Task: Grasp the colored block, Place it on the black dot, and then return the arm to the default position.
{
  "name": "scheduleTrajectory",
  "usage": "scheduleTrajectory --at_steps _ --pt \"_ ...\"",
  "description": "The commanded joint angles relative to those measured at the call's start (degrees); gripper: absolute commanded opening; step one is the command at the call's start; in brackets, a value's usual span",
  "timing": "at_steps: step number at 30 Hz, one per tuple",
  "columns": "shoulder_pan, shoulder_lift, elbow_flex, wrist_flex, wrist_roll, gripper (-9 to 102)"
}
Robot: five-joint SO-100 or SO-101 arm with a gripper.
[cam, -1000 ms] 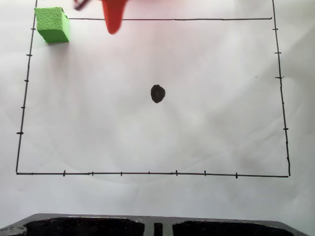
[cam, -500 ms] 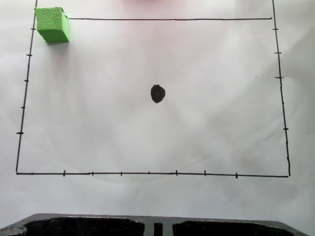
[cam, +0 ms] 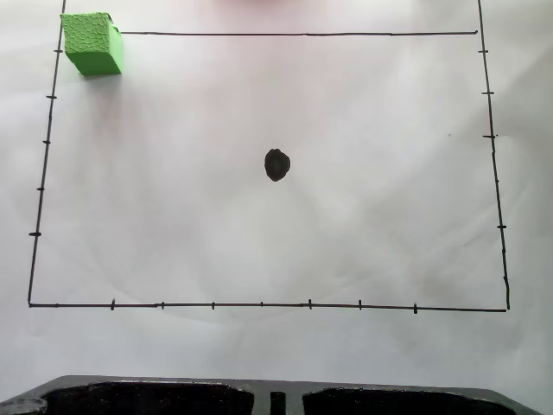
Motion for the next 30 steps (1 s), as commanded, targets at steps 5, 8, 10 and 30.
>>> scheduleTrajectory --at_steps 5,8,10,30 --pt "1.7 -4.1 -2.3 0.5 -3.0 27" --pt "2.3 -6.2 -2.3 -0.4 -4.7 30" --pt "2.5 -7.6 -2.3 -1.8 -5.2 31" --pt "0.4 -18.9 0.5 -11.9 2.8 42"
